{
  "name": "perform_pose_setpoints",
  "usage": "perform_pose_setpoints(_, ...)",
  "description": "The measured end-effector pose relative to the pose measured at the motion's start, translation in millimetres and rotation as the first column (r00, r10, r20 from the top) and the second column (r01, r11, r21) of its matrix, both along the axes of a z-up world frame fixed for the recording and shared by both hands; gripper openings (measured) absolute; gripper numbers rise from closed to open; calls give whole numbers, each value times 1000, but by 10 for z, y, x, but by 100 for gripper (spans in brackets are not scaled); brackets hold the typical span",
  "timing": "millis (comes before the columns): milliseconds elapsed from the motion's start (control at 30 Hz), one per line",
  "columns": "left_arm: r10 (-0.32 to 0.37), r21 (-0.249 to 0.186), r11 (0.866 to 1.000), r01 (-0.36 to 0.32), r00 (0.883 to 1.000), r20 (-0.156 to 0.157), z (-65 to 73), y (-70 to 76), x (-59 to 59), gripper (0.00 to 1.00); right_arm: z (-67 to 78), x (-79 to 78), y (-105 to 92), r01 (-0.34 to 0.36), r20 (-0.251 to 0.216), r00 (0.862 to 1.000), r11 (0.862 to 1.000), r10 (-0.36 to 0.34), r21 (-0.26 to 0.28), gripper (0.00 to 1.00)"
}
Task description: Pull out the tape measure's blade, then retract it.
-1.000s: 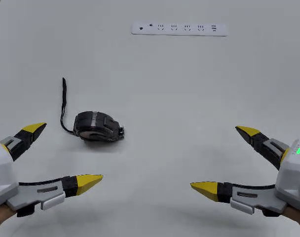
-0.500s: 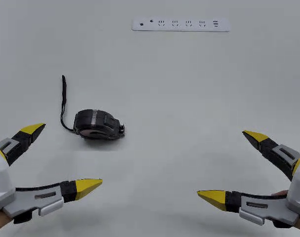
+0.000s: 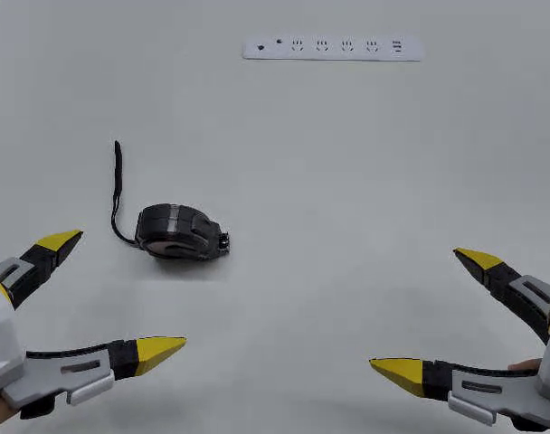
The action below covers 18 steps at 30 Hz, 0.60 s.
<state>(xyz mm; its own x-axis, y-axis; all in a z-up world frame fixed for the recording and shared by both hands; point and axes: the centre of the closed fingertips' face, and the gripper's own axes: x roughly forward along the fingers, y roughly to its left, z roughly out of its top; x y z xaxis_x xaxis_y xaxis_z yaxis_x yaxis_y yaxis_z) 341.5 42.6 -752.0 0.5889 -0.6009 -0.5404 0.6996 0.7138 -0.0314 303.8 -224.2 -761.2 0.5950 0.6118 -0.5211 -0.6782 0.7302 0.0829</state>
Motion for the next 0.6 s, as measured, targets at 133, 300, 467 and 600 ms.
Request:
perform_pose_setpoints(133, 3, 0, 1000, -3, 1000, 0, -5, 4, -2, 100, -10, -8, -1, -1, -5, 1000, 1000, 1, -1, 100)
perform_pose_setpoints(300, 7, 5, 1000, -7, 1000, 0, -7, 26, 10, 100, -19, -14, -28, 1, -8, 1000, 1000, -1, -6, 100)
perform_pose_setpoints(467, 1, 9, 1000, -1, 1000, 1, -3, 20, 10, 100, -25, -12, -47, 4, -9, 1000, 1000, -4, -9, 100)
perform_pose_setpoints(600, 3, 9, 1000, -3, 1000, 0, -5, 20, 14, 100, -27, -16, -47, 3, -11, 1000, 1000, -3, -10, 100)
